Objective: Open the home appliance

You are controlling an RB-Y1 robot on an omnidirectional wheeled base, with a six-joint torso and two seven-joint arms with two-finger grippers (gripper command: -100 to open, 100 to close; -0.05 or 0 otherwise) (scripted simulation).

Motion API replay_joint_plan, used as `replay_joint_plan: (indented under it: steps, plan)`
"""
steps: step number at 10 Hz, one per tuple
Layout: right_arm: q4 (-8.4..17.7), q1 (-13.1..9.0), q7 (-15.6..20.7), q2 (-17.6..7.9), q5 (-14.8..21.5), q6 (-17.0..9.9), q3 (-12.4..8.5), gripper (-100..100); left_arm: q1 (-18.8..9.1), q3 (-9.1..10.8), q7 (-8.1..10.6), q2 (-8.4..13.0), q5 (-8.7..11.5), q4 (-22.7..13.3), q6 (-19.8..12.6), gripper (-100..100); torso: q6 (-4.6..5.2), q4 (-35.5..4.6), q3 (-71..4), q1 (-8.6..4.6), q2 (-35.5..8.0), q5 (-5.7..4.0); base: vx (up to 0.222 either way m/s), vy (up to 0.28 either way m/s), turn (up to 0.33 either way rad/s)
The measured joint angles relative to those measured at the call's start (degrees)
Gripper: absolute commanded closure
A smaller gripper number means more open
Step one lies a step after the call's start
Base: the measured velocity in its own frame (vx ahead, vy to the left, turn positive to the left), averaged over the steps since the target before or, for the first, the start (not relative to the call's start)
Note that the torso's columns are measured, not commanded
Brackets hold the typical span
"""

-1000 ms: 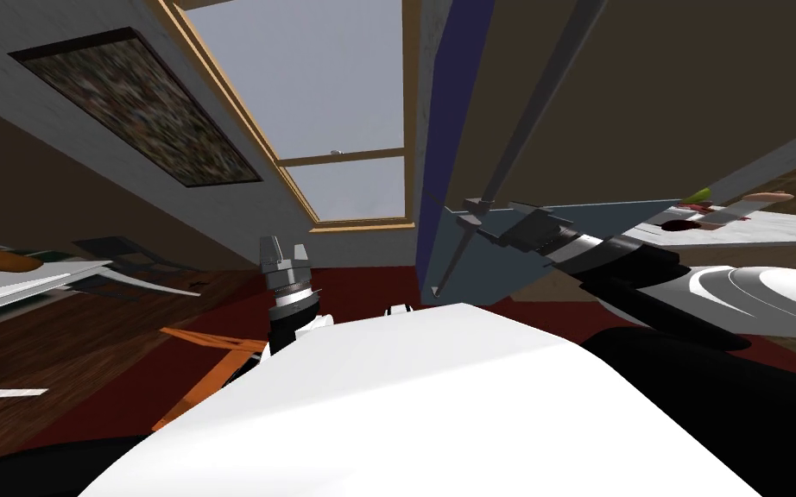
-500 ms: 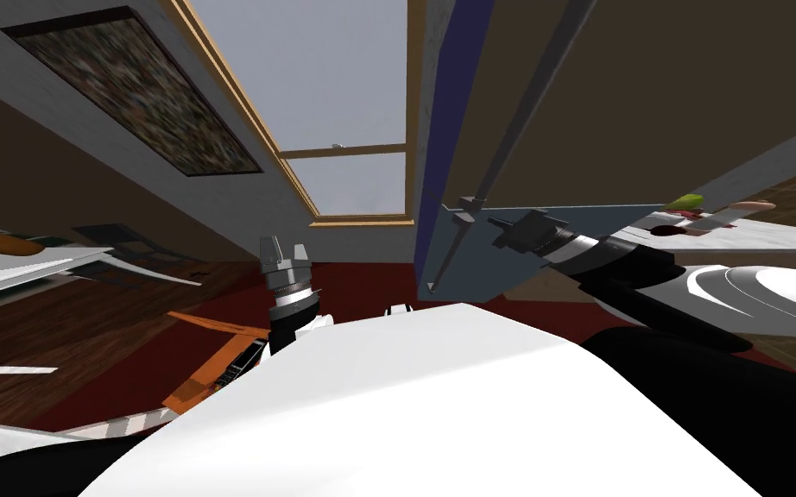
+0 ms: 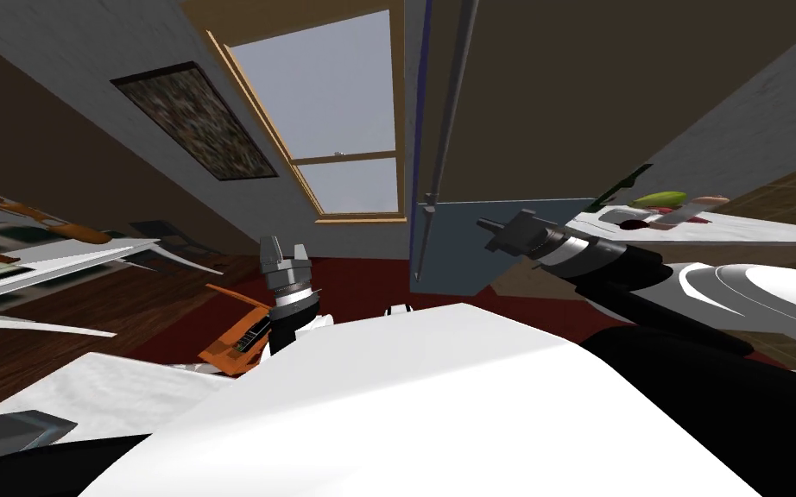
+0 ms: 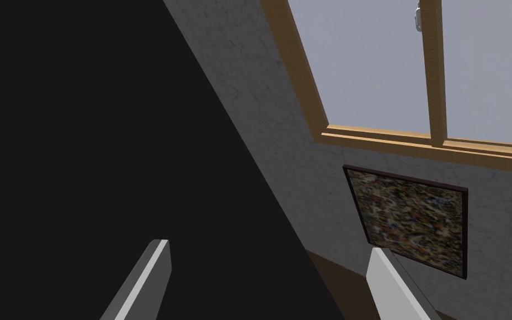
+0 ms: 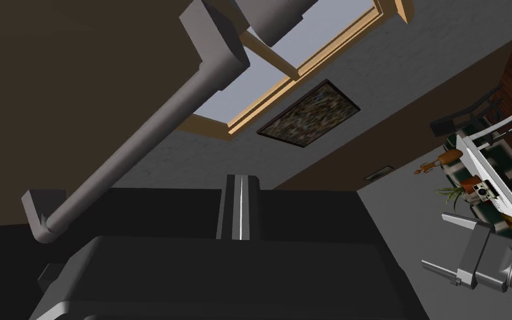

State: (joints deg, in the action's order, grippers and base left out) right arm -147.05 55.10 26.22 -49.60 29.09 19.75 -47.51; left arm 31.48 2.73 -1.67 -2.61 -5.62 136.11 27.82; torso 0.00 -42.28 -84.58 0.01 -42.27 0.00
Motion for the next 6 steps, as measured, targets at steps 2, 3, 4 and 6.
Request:
replay_joint_plan:
  steps: [2, 3, 4, 6]
  plan:
    - [-1.4, -0.5, 0.4, -0.3, -0.6, 1.6, 0.8, 100, 0.0, 0.0, 0.0, 0.0, 0.0, 0.0, 0.0, 0, 0.0, 0.0, 0.0, -0.02, 0.0, 0.0, -0.271, -0.211, 0.094]
    - [-2.3, -1.0, 0.8, -0.8, -0.5, 1.7, 2.1, 100, 0.0, 0.0, 0.0, 0.0, 0.0, 0.0, 0.0, 0, -0.01, 0.0, -0.1, 0.02, 0.1, 0.0, -0.124, -0.089, 0.024]
    - [-2.4, -1.0, 0.9, -0.8, -0.5, 1.7, 2.2, -100, 0.0, 0.0, 0.0, 0.0, 0.0, 0.0, 0.0, 0, 0.01, 0.1, -0.3, 0.34, 0.5, 0.09, -0.014, -0.009, -0.018]
    - [-0.4, -0.7, 0.4, -1.2, -0.7, 1.0, 1.5, -100, 0.0, -0.01, 0.0, 0.0, 0.0, 0.0, 0.0, 0, -0.02, 0.2, -0.3, 0.36, 0.5, 0.13, 0.047, 0.042, -0.018]
